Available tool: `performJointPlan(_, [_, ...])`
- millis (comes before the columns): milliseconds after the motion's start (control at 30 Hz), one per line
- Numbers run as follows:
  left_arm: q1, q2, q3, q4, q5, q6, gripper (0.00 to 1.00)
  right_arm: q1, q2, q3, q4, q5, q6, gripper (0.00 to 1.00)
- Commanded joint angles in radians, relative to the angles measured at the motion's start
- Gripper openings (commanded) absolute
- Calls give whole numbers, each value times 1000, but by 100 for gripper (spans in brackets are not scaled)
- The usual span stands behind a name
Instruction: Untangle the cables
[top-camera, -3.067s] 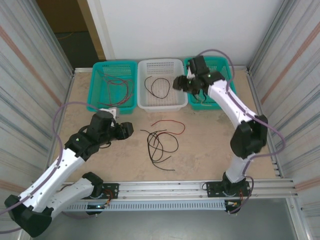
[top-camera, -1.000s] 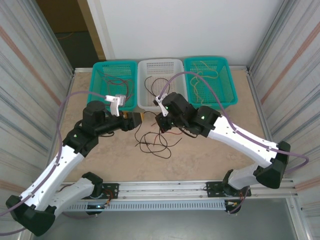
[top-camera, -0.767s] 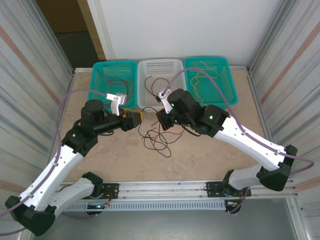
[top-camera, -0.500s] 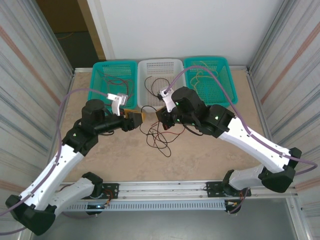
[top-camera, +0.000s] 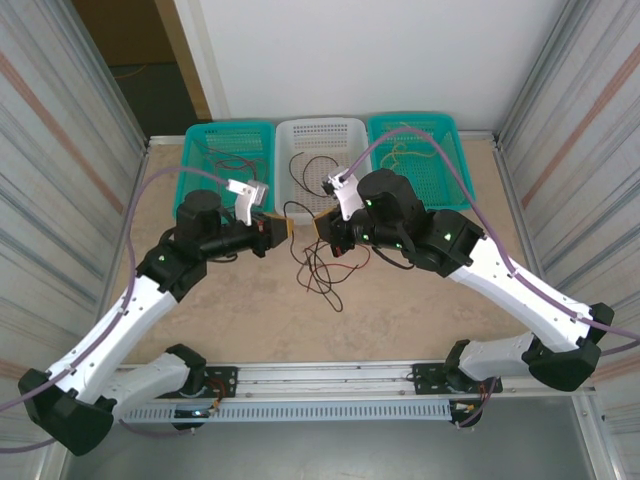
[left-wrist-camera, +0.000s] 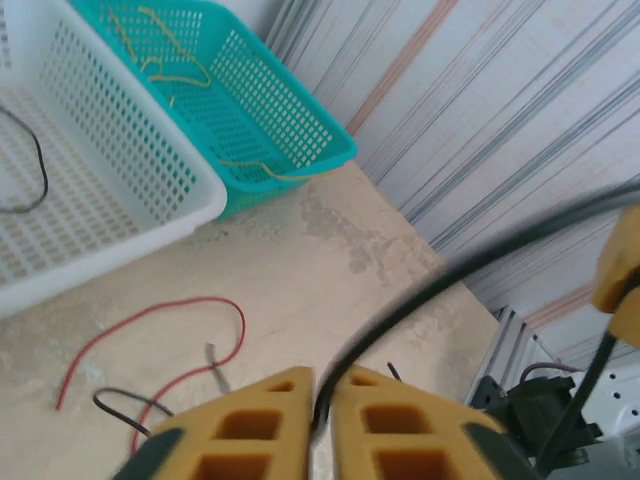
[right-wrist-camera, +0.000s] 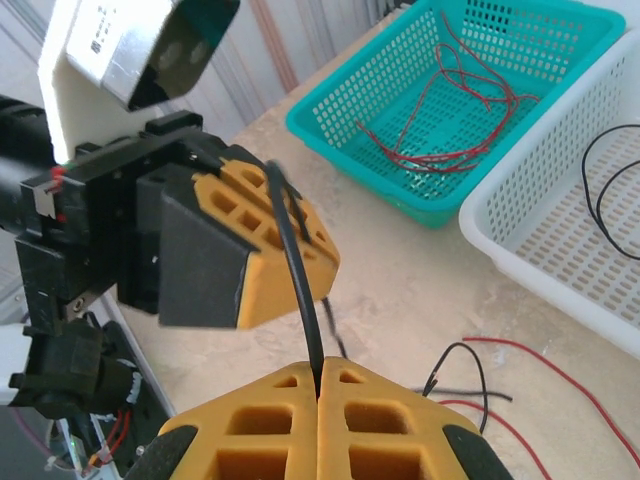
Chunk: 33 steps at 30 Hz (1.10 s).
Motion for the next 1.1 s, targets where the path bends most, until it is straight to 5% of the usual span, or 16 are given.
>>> performJointPlan(0, [-5, -2, 55, 31, 12, 16, 1, -25, -15, 11, 34, -11, 22, 0])
performJointPlan(167, [-5, 26, 156, -143, -105, 9, 0, -93, -11, -19, 33, 31, 71, 9])
performJointPlan(267, [-2, 56, 236, -275, -197, -41, 0, -118, 5, -18, 4, 79, 92, 41])
performJointPlan(400, [39, 100, 295, -391, -202, -146, 0, -63, -27, -46, 61, 35, 40, 68])
performJointPlan(733, [56, 102, 365, -388, -149, -200, 0, 22, 71, -36, 76, -55, 43, 72])
performJointPlan(1067, [73, 83, 387, -410, -143, -209, 0, 36, 235, 51, 69, -89, 51, 52])
